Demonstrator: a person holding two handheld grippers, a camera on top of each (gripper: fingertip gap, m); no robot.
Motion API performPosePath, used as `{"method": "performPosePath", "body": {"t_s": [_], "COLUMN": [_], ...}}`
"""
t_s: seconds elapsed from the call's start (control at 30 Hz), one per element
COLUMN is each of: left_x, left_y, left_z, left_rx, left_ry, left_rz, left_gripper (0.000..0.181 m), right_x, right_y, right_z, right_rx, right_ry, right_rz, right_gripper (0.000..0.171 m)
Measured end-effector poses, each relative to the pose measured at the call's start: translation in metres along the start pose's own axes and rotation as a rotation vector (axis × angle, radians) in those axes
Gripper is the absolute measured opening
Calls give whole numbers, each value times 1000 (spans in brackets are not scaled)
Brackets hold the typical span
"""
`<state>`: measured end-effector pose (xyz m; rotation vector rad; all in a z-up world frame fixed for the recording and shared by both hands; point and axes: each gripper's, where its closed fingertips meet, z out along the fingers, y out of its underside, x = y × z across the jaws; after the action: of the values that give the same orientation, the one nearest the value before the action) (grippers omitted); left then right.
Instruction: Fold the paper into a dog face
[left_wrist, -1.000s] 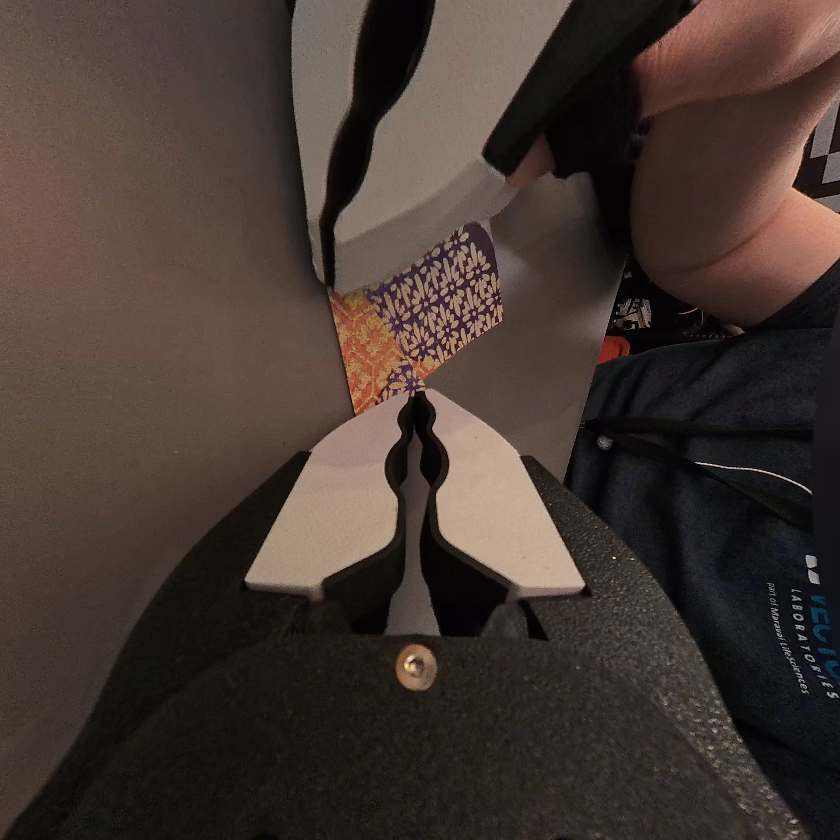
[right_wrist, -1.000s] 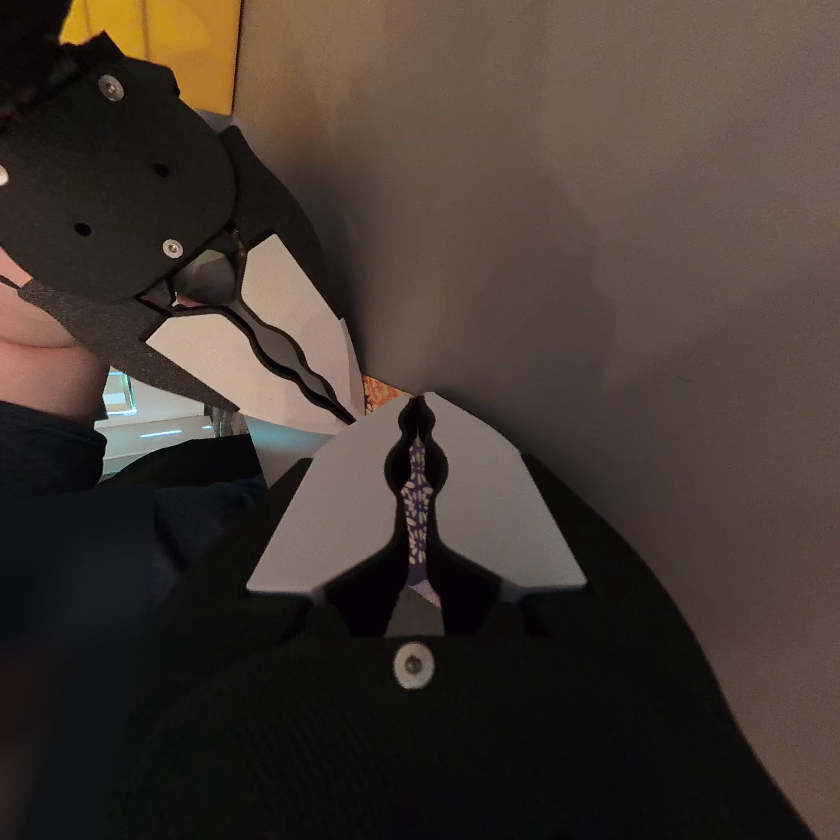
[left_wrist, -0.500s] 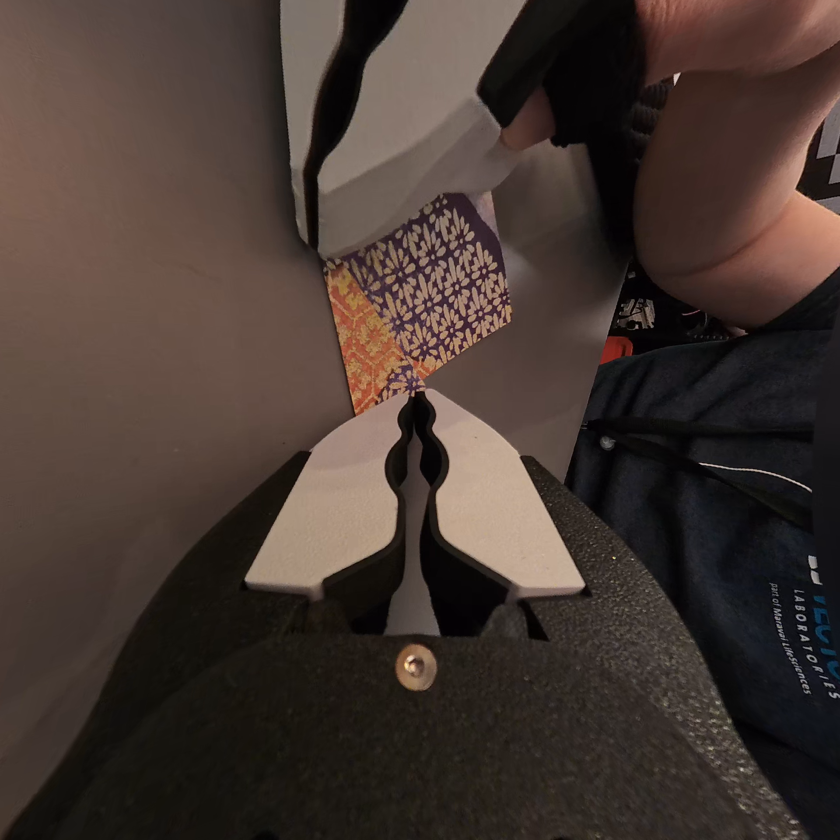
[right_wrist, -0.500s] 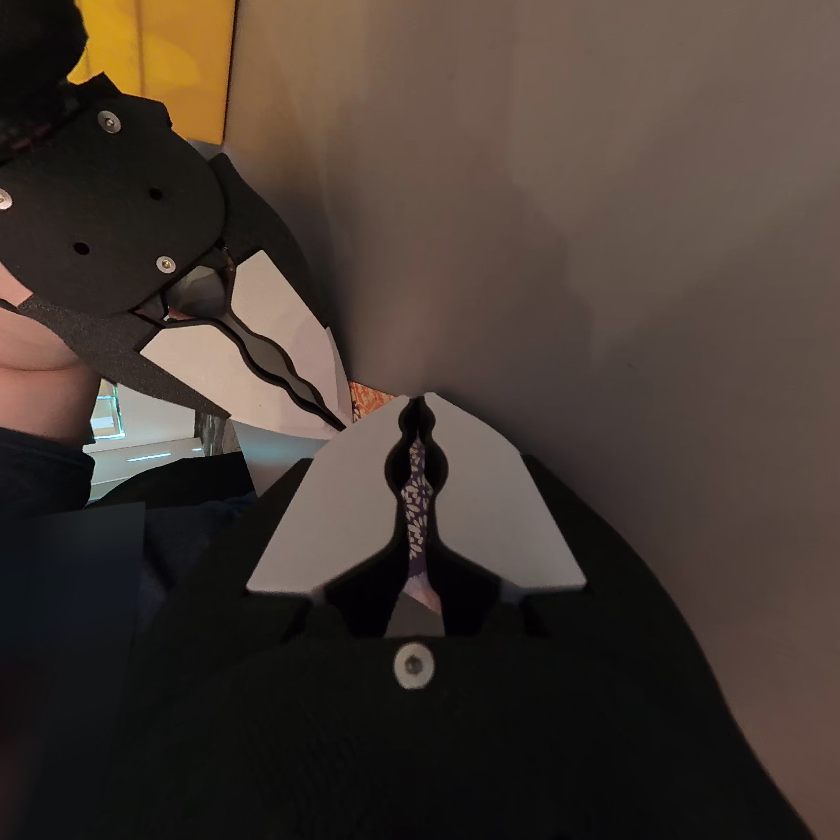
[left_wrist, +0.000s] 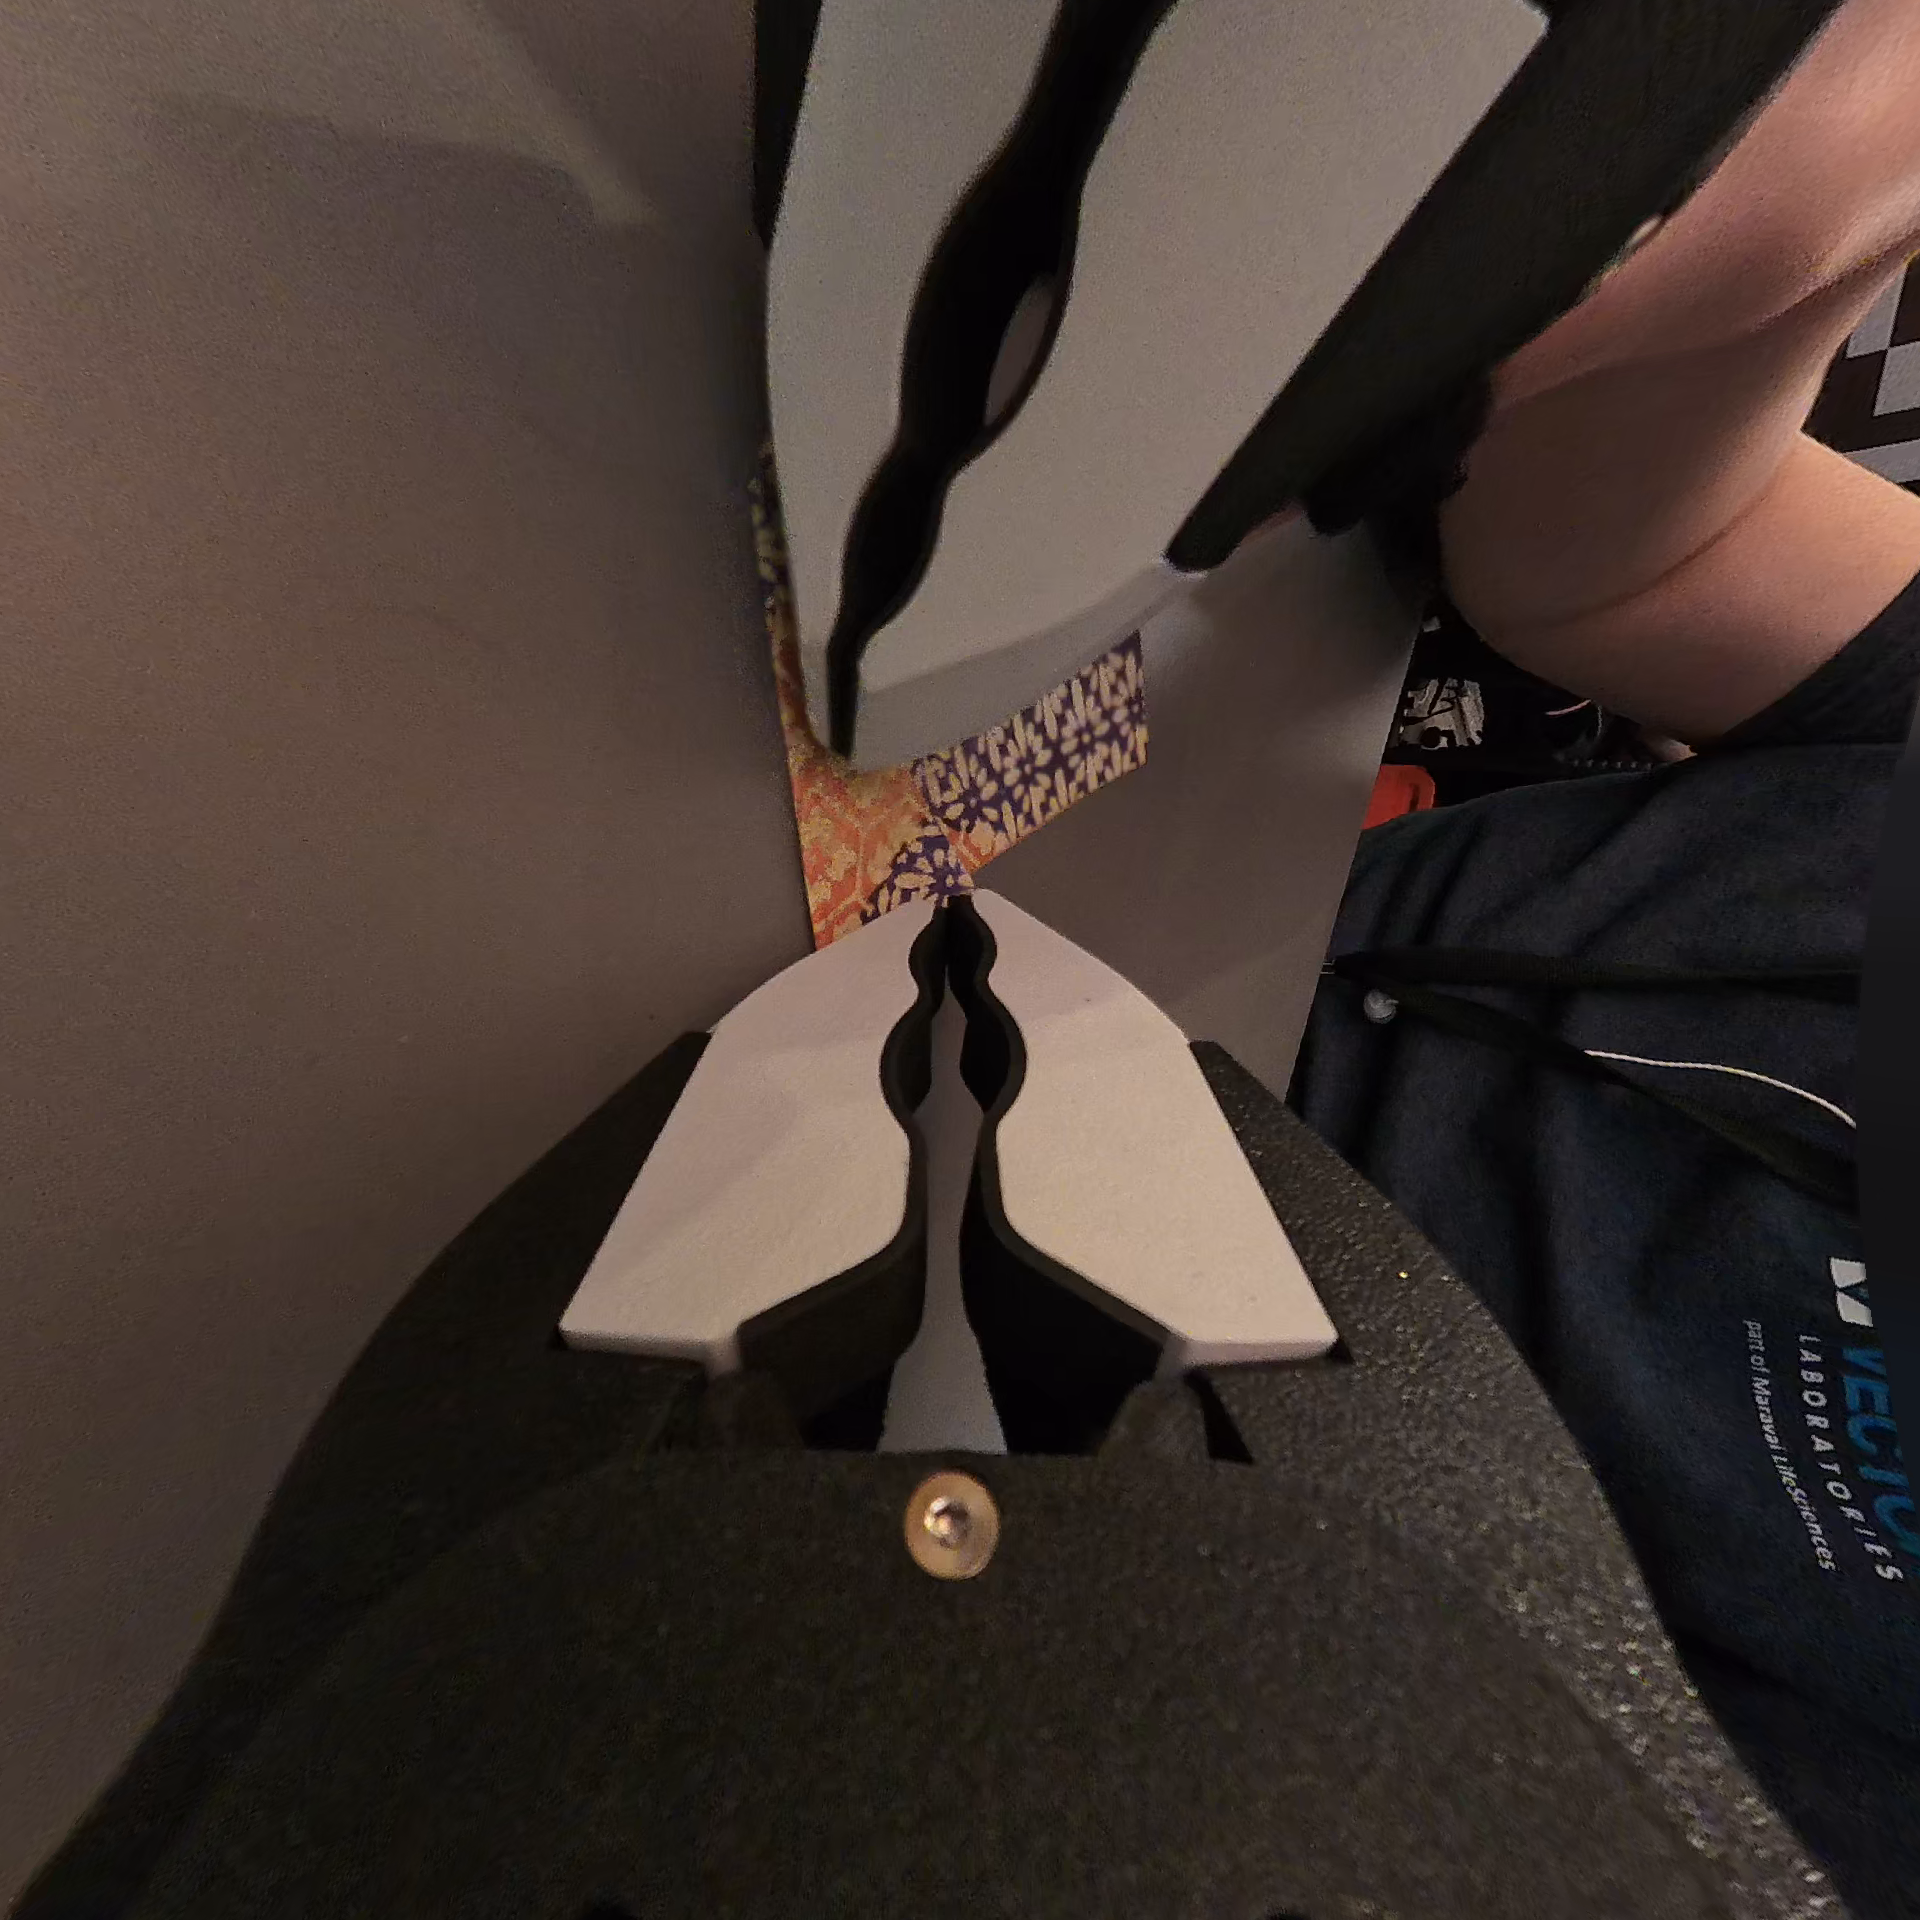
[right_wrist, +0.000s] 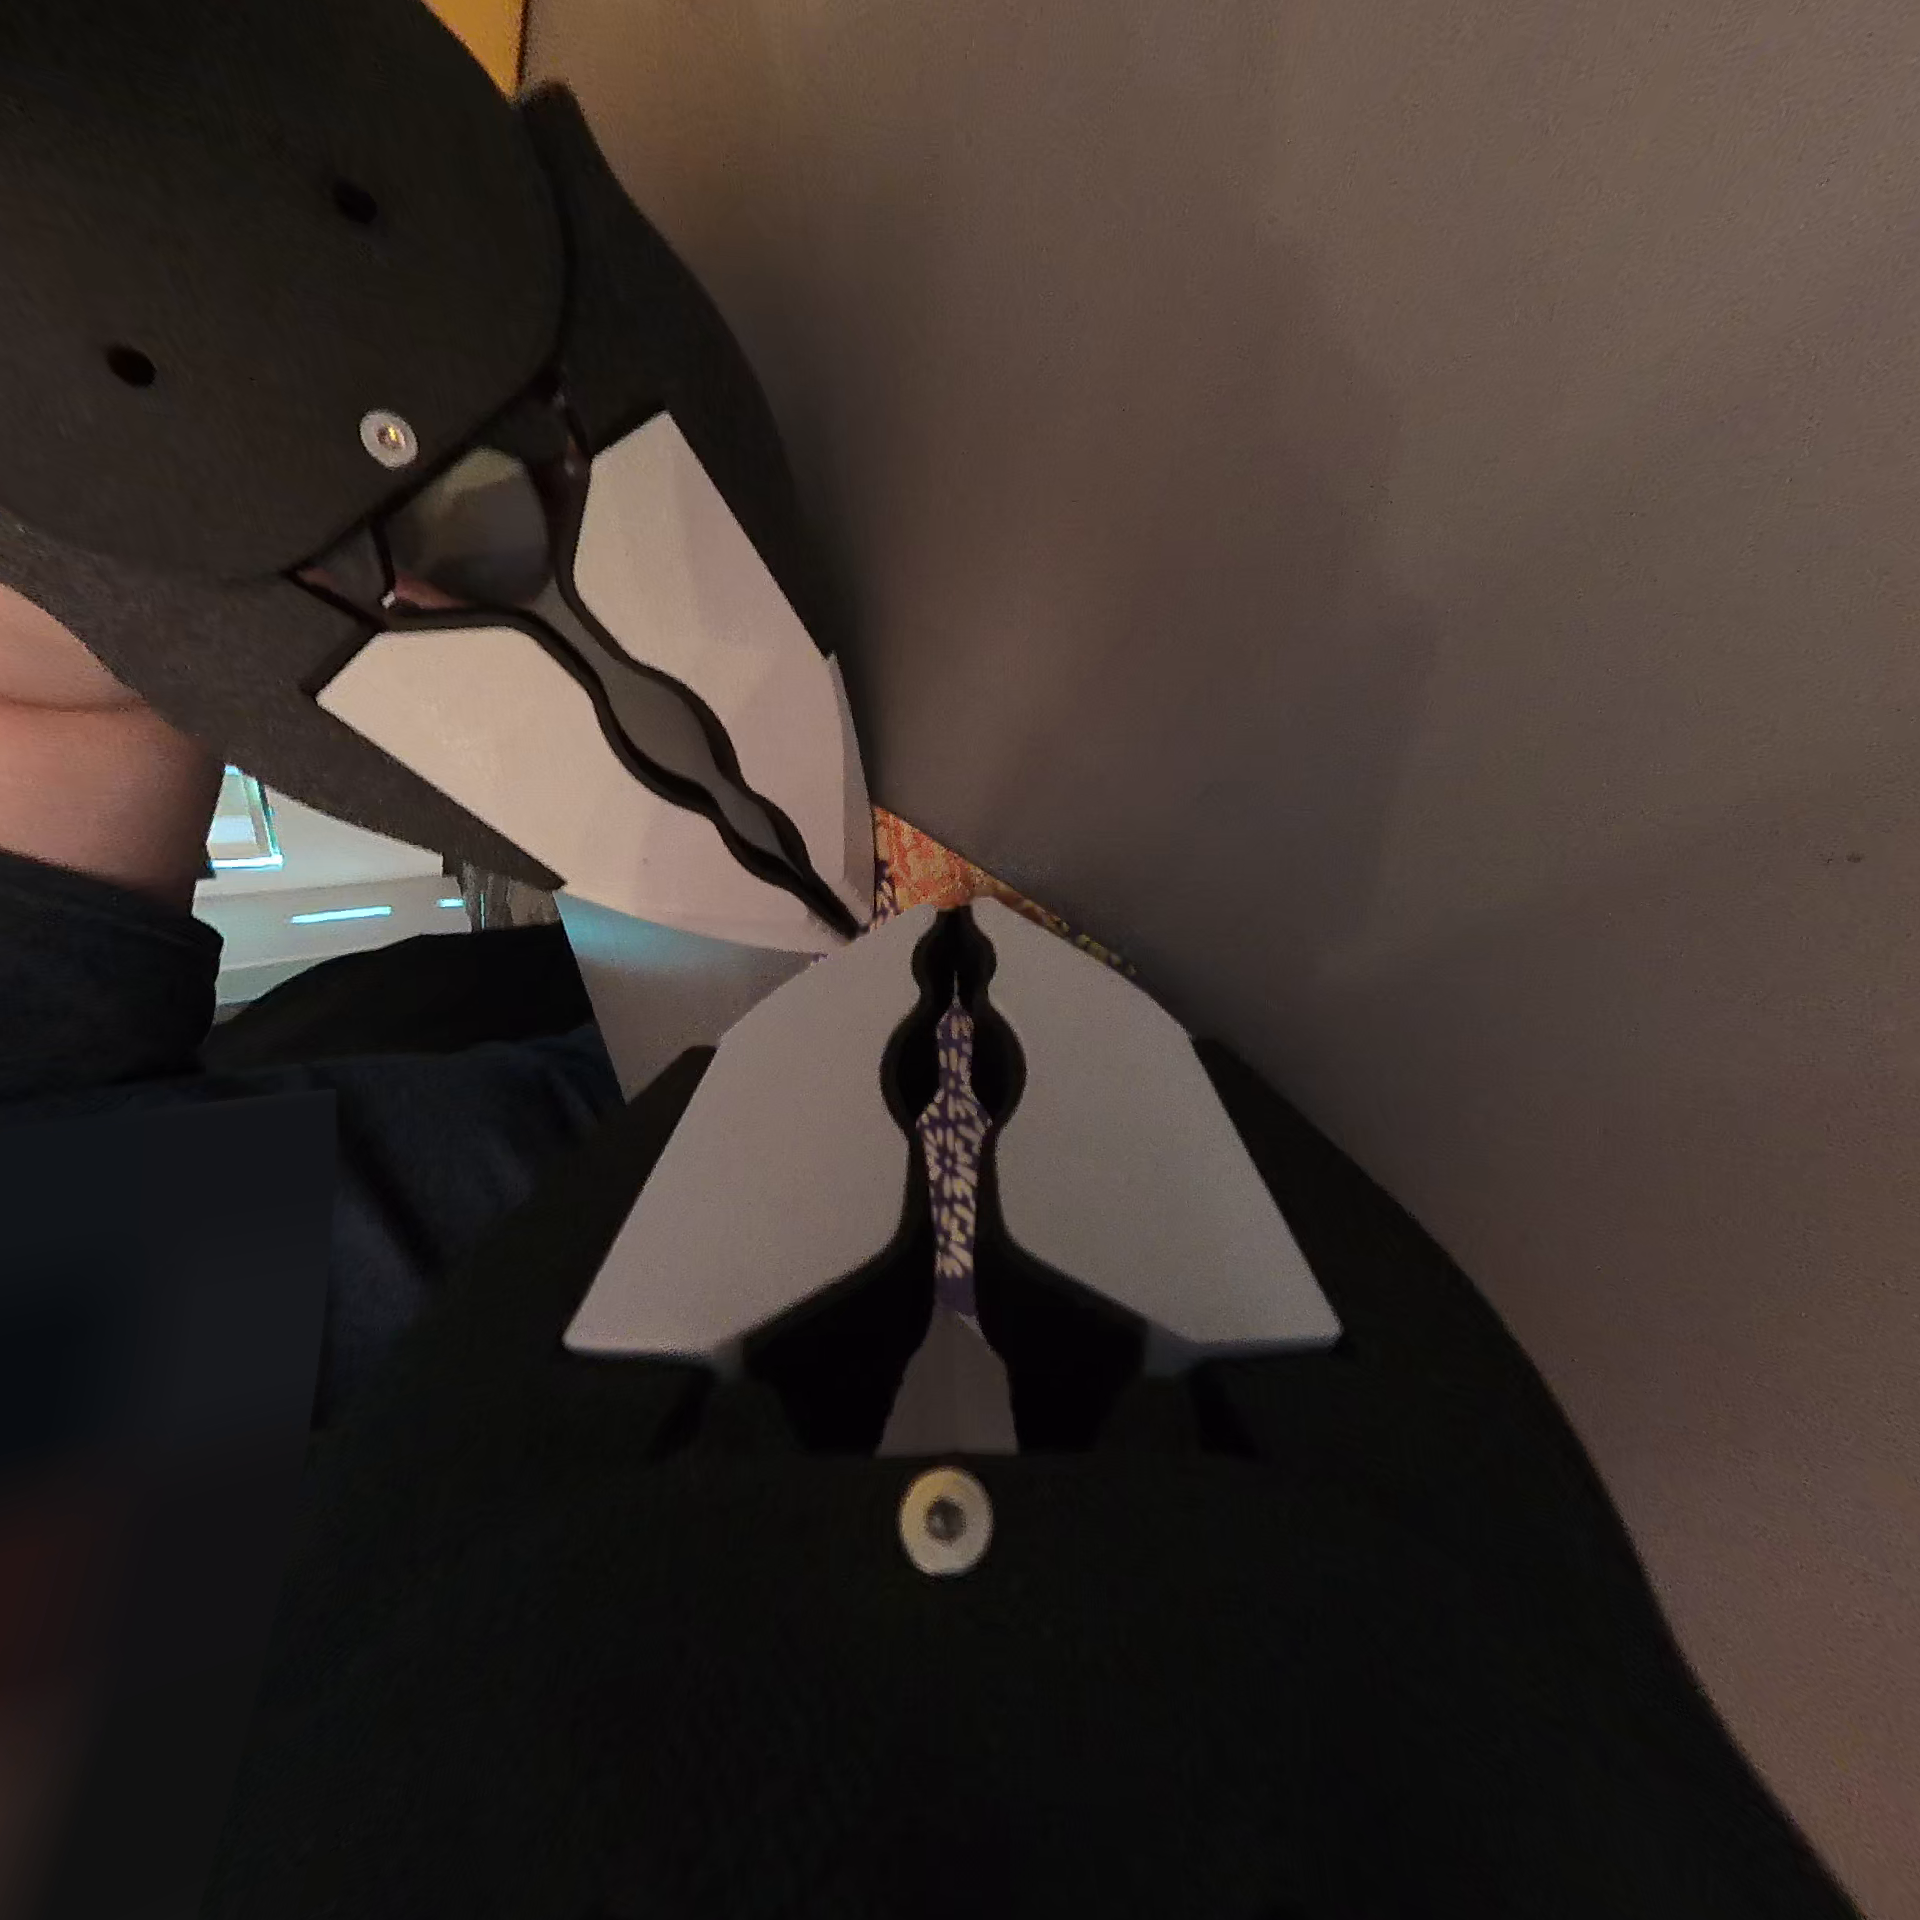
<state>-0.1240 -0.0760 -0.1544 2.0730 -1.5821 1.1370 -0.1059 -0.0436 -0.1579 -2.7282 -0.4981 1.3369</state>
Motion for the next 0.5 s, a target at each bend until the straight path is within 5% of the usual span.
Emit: {"method": "performPosePath", "body": {"t_s": [0.5], "left_x": [0], "left_y": [0], "left_z": [0], "left_rx": [-1], "left_ry": [-3], "left_rz": [7], "left_gripper": [0], "right_x": [-11], "right_y": [27], "right_z": [3], "right_rx": [-151], "right_ry": [-65], "right_rz": [-25], "right_gripper": [2]}}
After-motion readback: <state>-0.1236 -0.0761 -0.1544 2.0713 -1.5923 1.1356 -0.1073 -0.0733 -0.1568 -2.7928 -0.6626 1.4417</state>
